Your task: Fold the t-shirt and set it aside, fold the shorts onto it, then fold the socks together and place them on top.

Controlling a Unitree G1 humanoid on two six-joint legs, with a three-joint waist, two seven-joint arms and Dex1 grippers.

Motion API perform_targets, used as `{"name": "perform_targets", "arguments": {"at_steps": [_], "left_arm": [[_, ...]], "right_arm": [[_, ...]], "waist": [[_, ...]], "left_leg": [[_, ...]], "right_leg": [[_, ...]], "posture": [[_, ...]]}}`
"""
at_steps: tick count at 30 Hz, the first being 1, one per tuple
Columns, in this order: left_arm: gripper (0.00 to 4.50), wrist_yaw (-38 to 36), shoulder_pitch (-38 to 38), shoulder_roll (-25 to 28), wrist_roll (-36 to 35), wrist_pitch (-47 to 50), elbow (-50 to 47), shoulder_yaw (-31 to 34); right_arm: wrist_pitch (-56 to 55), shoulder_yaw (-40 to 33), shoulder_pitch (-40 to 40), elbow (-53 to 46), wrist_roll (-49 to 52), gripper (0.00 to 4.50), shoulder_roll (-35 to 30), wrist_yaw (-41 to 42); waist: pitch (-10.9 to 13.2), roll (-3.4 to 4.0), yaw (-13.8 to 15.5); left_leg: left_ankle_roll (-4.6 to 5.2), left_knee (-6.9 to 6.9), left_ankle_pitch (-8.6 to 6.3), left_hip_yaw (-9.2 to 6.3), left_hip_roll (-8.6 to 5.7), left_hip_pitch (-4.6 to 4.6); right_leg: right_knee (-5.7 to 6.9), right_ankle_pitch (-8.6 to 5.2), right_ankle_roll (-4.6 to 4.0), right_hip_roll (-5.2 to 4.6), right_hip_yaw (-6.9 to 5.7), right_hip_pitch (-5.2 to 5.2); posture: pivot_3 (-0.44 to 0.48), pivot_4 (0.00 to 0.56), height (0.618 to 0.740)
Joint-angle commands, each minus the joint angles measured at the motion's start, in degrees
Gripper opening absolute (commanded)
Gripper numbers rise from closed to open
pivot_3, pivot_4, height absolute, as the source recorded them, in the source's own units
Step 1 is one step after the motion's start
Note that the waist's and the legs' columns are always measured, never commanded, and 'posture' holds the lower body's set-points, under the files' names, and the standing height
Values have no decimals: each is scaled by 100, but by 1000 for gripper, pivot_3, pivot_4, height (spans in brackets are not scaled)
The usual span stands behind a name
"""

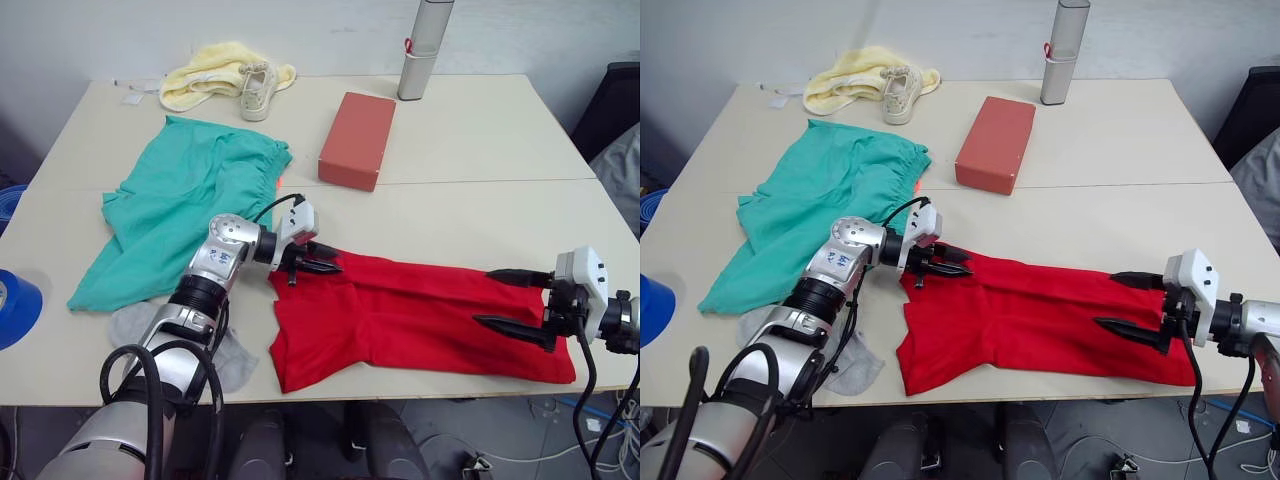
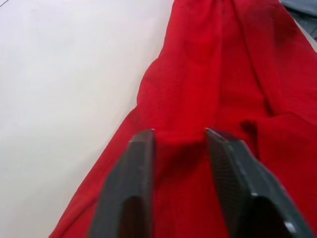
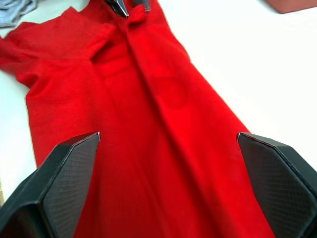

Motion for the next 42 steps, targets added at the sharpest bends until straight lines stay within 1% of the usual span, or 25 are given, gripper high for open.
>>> {"name": "perform_targets", "arguments": {"at_steps": [1, 2, 3, 9, 13, 15, 16, 19, 20, 22, 25, 26, 28, 29, 31, 32, 33, 38, 41, 42], "left_arm": [[351, -71, 73, 45, 9, -63, -226, -7], [23, -86, 105, 60, -10, -31, -320, 0], [23, -100, 126, 73, -21, -10, -382, 6], [23, -416, 537, 424, -55, 164, -1461, -102], [23, -261, 910, 496, -228, 704, -2088, -23], [446, -306, 1007, 563, -221, 940, -2248, -87], [671, -283, 1053, 576, -178, 784, -2262, -97], [1586, -234, 1106, 565, -275, 477, -2230, 39], [1878, -345, 1094, 617, -423, 558, -2265, 128], [1878, -598, 1071, 742, -787, 801, -2389, 342], [1878, -765, 957, 1004, -1351, 1541, -2539, 728], [2046, -683, 915, 1059, -1401, 1681, -2540, 795], [2437, -342, 812, 982, -1417, 1653, -2427, 948], [2733, -250, 775, 916, -1414, 1613, -2387, 970], [3333, 15, 684, 742, -1249, 1377, -2246, 933], [2918, 141, 627, 681, -1082, 1228, -2120, 841], [2771, 252, 564, 615, -931, 1057, -1965, 758], [1151, 919, 127, 148, -422, 502, -928, 541], [169, 988, 0, 23, -173, 59, -510, 376], [0, 1007, -32, -10, -134, -51, -387, 368]], "right_arm": [[-58, -282, 73, -258, 146, 4500, 59, -109], [-66, -307, 107, -299, 159, 4500, 68, -128], [-68, -319, 126, -326, 165, 4500, 74, -141], [-130, -390, 243, -386, 168, 4500, 59, -186], [-261, -324, 289, -270, 45, 4500, 108, -253], [-313, -275, 286, -223, 13, 4500, 124, -273], [-342, -251, 278, -196, -4, 4500, 134, -283], [-420, -207, 250, -110, -49, 4500, 147, -297], [-418, -212, 238, -90, -39, 4500, 138, -292], [-336, -264, 202, -92, 50, 4500, 131, -296], [60, -417, 110, -195, 402, 4500, 151, -391], [159, -440, 81, -224, 494, 4500, 159, -427], [302, -443, -34, -248, 639, 4500, 240, -585], [360, -417, -101, -252, 697, 4500, 303, -669], [347, -309, -241, -208, 653, 4119, 435, -813], [293, -236, -310, -163, 582, 3859, 494, -835], [127, -137, -411, -51, 403, 3552, 561, -893], [-982, 361, -1000, 721, -574, 1740, 895, -1238], [-1507, 671, -1213, 1126, -1006, 638, 1022, -1271], [-1624, 743, -1255, 1225, -1076, 278, 1051, -1244]], "waist": [[0, 0, -1], [0, 0, -1], [0, 0, -1], [0, 0, -4], [0, 1, -5], [0, 0, -6], [0, 0, -4], [0, 0, 5], [0, 0, 5], [0, 0, -3], [0, 0, -27], [0, 1, -30], [0, 1, -19], [0, 0, -15], [0, 0, 22], [0, 0, 39], [0, 0, 52], [-1, -3, 47], [-1, -3, 9], [-1, -3, 1]], "left_leg": [[0, 0, 0, 1, -1, 0], [0, 0, 0, 1, -1, 0], [2, 1, -1, 1, -1, 0], [3, 0, -2, 2, 0, 0], [4, 0, -2, 2, 1, 1], [5, 2, -3, 2, 0, 1], [5, 3, -3, 2, 0, 1], [9, 4, -5, 2, -2, 0], [10, 5, -5, 2, -2, 0], [10, 5, -5, 3, -2, 0], [9, 4, -5, 2, 4, 1], [8, 4, -5, 2, 6, 1], [8, 4, -5, 2, 5, 3], [8, 5, -5, 2, 4, 2], [9, 8, -5, 1, 0, 2], [11, 9, -5, -2, -4, 1], [12, 10, -6, -2, -7, 0], [14, 12, -6, 10, -7, 0], [13, 10, -6, 15, -5, -1], [13, 9, -7, 18, -4, -1]], "right_leg": [[0, 0, 0, 0, 0, -1], [0, 0, 0, -1, 1, 0], [0, 0, 0, -1, 1, 0], [0, 0, 0, -1, 4, 0], [0, 0, 0, -1, 6, 1], [2, 0, 0, -1, 7, 1], [1, 0, 0, 0, 6, 1], [-1, 0, 1, -2, 7, 2], [-1, 0, 1, -3, 7, 3], [0, 1, 2, -3, 8, 3], [1, 1, 1, 1, 8, 2], [2, 0, 1, 2, 8, 1], [2, 0, 1, 1, 8, 2], [2, 1, 1, 0, 8, 3], [1, 1, 3, -4, 7, 6], [-1, 2, 4, -8, 4, 8], [-1, 3, 6, -10, 4, 8], [-6, 7, 14, 3, 7, 6], [-7, 7, 14, 20, 11, 3], [-7, 7, 14, 29, 12, 1]], "posture": [[0, 150, 740], [0, 150, 740], [0, 150, 740], [0, 150, 740], [0, 150, 740], [0, 150, 740], [0, 150, 740], [0, 150, 740], [0, 150, 740], [0, 150, 740], [0, 150, 740], [0, 150, 740], [0, 150, 740], [0, 150, 740], [0, 150, 740], [0, 150, 740], [0, 150, 740], [0, 150, 740], [0, 150, 740], [0, 150, 740]]}}
